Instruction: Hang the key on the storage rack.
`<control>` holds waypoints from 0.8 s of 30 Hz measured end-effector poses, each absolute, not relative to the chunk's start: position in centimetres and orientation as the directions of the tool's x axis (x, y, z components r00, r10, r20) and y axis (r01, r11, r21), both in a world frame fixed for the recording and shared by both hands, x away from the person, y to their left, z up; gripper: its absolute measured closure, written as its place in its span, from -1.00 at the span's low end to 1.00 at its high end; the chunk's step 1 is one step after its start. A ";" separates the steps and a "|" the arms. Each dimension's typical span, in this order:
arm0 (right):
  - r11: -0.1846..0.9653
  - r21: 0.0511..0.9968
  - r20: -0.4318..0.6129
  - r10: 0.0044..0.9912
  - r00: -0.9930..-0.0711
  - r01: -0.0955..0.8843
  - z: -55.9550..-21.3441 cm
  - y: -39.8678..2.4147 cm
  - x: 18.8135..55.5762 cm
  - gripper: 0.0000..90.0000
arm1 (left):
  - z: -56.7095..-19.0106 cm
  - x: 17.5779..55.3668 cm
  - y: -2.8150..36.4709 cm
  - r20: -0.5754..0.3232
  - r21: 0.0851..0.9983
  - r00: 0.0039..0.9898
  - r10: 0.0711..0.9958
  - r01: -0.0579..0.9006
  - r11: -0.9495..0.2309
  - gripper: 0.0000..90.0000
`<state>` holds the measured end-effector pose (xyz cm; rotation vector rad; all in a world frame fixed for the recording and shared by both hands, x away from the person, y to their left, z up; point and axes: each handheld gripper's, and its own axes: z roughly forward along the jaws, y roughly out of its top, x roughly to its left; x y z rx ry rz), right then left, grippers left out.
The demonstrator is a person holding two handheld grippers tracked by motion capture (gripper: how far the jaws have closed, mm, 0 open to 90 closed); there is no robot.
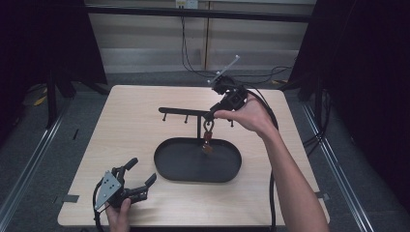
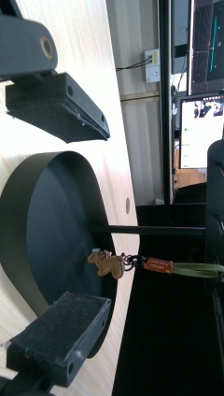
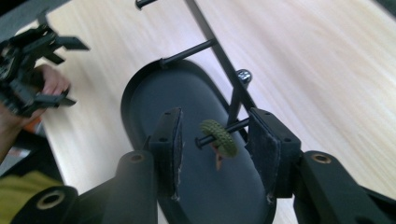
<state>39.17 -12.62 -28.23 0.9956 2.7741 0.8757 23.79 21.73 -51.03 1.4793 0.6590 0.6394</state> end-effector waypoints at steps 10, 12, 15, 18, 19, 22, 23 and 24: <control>0.490 0.639 0.184 0.651 -0.736 0.593 -30.0 -14.3 37.5 0.20 | -51.0 23.8 21.8 -0.005 1.000 0.675 0.737 0.016 -0.008 -0.65; 0.476 0.656 0.188 0.648 -0.738 0.585 -30.1 -14.6 37.0 0.18 | -51.0 23.8 21.8 -0.007 1.000 0.675 0.737 0.016 -0.006 -0.65; 0.450 0.692 0.189 0.642 -0.743 0.564 -30.6 -15.2 35.9 0.17 | -51.0 23.8 21.8 -0.007 1.000 0.675 0.737 0.016 -0.005 -0.65; 0.426 0.712 0.189 0.649 -0.737 0.558 -31.3 -15.8 34.9 0.09 | -51.0 23.8 21.7 -0.007 1.000 0.675 0.737 0.016 -0.005 -0.65; 0.415 0.722 0.191 0.650 -0.735 0.554 -31.5 -15.9 34.6 0.06 | -51.0 23.8 21.7 -0.011 1.000 0.675 0.738 0.018 -0.002 -0.65; 0.399 0.735 0.189 0.657 -0.730 0.549 -32.0 -16.2 33.9 0.01 | -51.0 23.8 21.8 -0.007 1.000 0.675 0.737 0.016 -0.005 -0.65; 0.388 0.751 0.182 0.656 -0.732 0.535 -32.4 -16.4 33.2 -0.01 | -51.0 23.8 21.8 -0.007 1.000 0.675 0.737 0.016 -0.006 -0.65; 0.383 0.754 0.184 0.656 -0.732 0.533 -32.5 -16.4 33.0 -0.03 | -51.0 23.8 21.7 -0.007 1.000 0.675 0.738 0.016 -0.005 -0.65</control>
